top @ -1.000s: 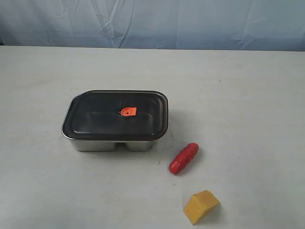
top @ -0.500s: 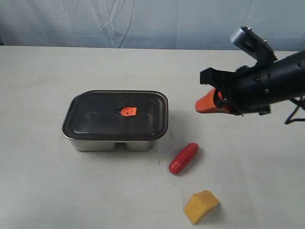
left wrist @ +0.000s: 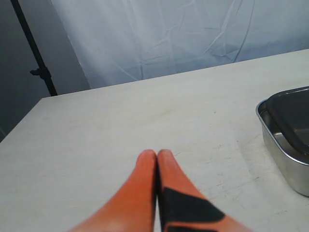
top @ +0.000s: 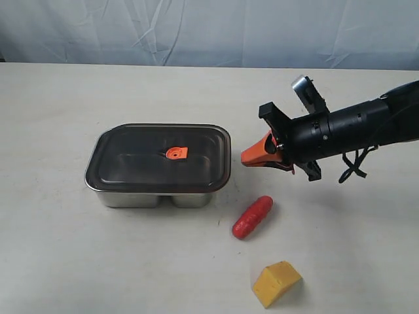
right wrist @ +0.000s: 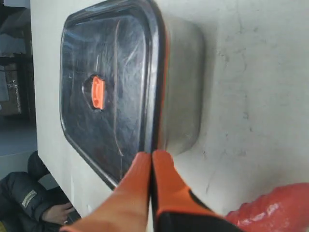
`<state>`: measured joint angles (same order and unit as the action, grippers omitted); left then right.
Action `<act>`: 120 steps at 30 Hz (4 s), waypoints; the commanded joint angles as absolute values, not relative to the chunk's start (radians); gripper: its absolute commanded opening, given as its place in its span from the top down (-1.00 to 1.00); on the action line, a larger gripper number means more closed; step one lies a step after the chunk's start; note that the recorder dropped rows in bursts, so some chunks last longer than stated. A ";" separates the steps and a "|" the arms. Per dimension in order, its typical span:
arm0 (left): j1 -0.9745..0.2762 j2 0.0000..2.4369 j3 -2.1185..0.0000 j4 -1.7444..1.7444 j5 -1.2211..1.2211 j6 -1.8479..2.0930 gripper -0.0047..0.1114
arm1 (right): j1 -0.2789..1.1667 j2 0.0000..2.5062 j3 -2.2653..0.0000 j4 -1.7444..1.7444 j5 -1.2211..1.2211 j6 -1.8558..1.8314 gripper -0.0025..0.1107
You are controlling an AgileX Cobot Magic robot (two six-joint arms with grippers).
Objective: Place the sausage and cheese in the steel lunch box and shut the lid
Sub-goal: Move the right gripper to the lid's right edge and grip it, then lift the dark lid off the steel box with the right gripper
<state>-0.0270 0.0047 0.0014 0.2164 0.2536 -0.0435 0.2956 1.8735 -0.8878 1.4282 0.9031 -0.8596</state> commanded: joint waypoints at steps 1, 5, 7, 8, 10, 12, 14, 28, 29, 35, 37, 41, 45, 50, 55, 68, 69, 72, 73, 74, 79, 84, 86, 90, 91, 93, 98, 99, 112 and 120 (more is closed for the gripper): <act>-0.033 0.000 0.000 0.223 0.240 -0.045 0.92 | 0.290 1.888 -0.893 1.447 0.880 -0.876 0.49; -0.033 0.000 0.000 0.223 0.240 -0.045 0.92 | 0.290 1.888 -0.893 1.447 0.854 -0.876 -0.08; -0.033 0.000 0.000 0.223 0.240 -0.045 0.92 | 0.293 1.888 -0.893 1.447 0.836 -0.876 -0.19; -0.033 0.000 0.000 0.223 0.240 -0.045 0.92 | 0.295 1.888 -0.893 1.449 0.834 -0.876 -0.19; -0.033 0.000 0.000 0.223 0.240 -0.045 0.92 | 0.299 1.890 -0.893 1.469 0.834 -0.876 -0.16; -0.033 0.000 0.000 0.223 0.240 -0.045 0.92 | 0.309 1.892 -0.893 1.488 0.824 -0.876 -0.13; -0.033 0.000 0.000 0.223 0.240 -0.045 0.92 | 0.320 1.894 -0.893 1.493 0.795 -0.876 -0.11; -0.033 0.000 0.000 0.223 0.240 -0.045 0.92 | 0.363 1.911 -0.895 1.569 0.773 -0.891 -0.11; -0.033 0.000 0.000 0.223 0.240 -0.045 0.92 | 0.368 1.911 -0.895 1.569 0.773 -0.891 -0.11; -0.033 0.000 0.000 0.223 0.240 -0.045 0.92 | 0.420 1.911 -0.895 1.580 0.722 -0.891 -0.11; -0.033 0.000 0.000 0.223 0.240 -0.045 0.92 | 0.424 1.911 -0.895 1.582 0.699 -0.891 -0.11; -0.033 0.000 0.000 0.223 0.240 -0.045 0.92 | 0.431 1.911 -0.895 1.582 0.683 -0.891 -0.11; -0.033 0.000 0.000 0.223 0.240 -0.045 0.92 | 0.441 1.911 -0.895 1.582 0.679 -0.891 -0.11; -0.033 0.000 0.000 0.223 0.240 -0.045 0.92 | 0.441 1.911 -0.895 1.590 0.681 -0.891 -0.03; -0.033 0.000 0.000 0.223 0.240 -0.045 0.92 | 0.441 1.911 -0.895 1.590 0.683 -0.891 0.40; -0.033 0.000 0.000 0.223 0.240 -0.045 0.92 | 0.441 1.888 -0.895 1.576 0.803 -0.927 0.97; -0.033 0.000 0.000 0.223 0.240 -0.045 0.92 | 0.441 1.875 -0.895 1.576 0.805 -0.934 0.97; -0.033 0.000 0.000 0.223 0.240 -0.045 0.92 | 0.441 1.835 -0.895 1.576 0.803 -0.943 0.97; -0.033 0.000 0.000 0.223 0.240 -0.045 0.92 | 0.441 1.824 -0.895 1.576 0.803 -0.948 0.97; -0.033 0.000 0.000 0.223 0.240 -0.045 0.92 | 0.441 1.813 -0.895 1.576 0.803 -0.953 0.97; -0.033 0.000 0.000 0.223 0.240 -0.045 0.92 | 0.441 1.758 -0.895 1.576 0.803 -0.977 0.97; -0.033 0.000 0.000 0.223 0.240 -0.045 0.92 | 0.441 1.665 -0.895 1.582 0.803 -0.998 0.97; -0.033 0.000 0.000 0.223 0.240 -0.045 0.92 | 0.441 1.643 -0.895 1.582 0.803 -0.998 0.97; -0.033 0.000 0.000 0.223 0.240 -0.045 0.92 | 0.441 1.574 -0.895 1.582 0.807 -1.002 0.97; -0.033 0.000 0.000 0.223 0.240 -0.045 0.92 | 0.441 1.562 -0.895 1.582 0.809 -1.002 0.97; -0.033 0.000 0.000 0.223 0.240 -0.045 0.92 | 0.441 1.522 -0.895 1.582 0.816 -1.021 0.97; -0.033 0.000 0.000 0.223 0.240 -0.045 0.92 | 0.441 1.341 -0.895 1.460 0.712 -1.052 0.97; -0.033 0.000 0.000 0.223 0.240 -0.045 0.92 | 0.441 1.312 -0.895 1.416 0.677 -1.052 0.97; -0.033 0.000 0.000 0.223 0.240 -0.045 0.92 | 0.441 0.995 -0.893 0.107 0.665 -0.561 0.97; -0.033 0.000 0.000 0.223 0.240 -0.045 0.92 | 0.441 1.004 -0.826 -0.039 0.814 -0.548 0.97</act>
